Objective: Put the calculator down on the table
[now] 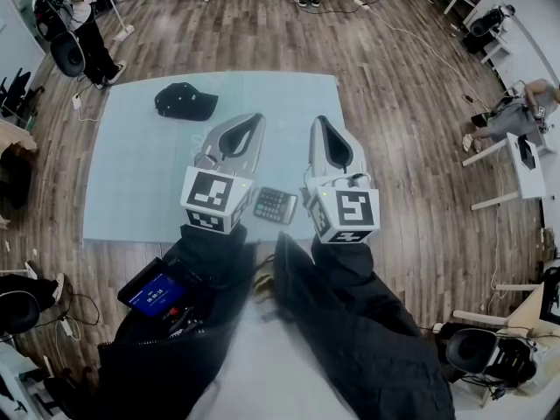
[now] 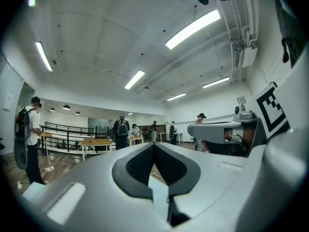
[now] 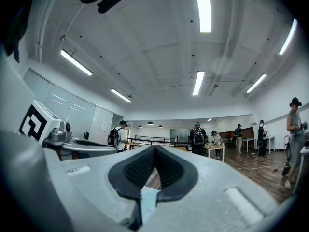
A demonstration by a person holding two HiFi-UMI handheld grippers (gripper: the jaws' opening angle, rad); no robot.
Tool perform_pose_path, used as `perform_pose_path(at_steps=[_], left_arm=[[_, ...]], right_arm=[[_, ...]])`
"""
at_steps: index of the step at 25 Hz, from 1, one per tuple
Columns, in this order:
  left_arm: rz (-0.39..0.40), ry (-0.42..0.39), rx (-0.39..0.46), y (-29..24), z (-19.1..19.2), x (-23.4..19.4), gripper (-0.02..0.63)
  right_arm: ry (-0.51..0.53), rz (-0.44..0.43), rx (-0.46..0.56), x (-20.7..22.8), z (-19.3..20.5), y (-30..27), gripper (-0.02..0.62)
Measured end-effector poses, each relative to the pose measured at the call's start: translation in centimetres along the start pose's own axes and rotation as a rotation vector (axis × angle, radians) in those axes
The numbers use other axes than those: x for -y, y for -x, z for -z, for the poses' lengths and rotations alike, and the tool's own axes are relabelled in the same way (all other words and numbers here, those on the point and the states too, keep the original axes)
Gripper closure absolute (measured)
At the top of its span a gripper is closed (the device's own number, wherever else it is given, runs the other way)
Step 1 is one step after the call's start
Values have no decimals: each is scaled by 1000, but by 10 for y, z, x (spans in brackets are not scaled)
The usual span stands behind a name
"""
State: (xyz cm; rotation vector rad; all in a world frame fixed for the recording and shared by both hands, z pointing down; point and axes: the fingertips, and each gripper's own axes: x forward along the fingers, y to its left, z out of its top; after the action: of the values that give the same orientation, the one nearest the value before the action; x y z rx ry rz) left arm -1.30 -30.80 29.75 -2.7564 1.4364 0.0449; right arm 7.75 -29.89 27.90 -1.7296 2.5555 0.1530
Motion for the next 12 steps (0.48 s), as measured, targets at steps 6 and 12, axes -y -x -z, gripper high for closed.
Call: perform_pose_path(at_steps=[6,12], left_arm=[[-1,-4,-3,1,3,0,606],[4,1,-4,-1,4,2,606]], right_arm=[[5,5,0,-2,1,1,601],[13,6,0,-2,0,3,600]])
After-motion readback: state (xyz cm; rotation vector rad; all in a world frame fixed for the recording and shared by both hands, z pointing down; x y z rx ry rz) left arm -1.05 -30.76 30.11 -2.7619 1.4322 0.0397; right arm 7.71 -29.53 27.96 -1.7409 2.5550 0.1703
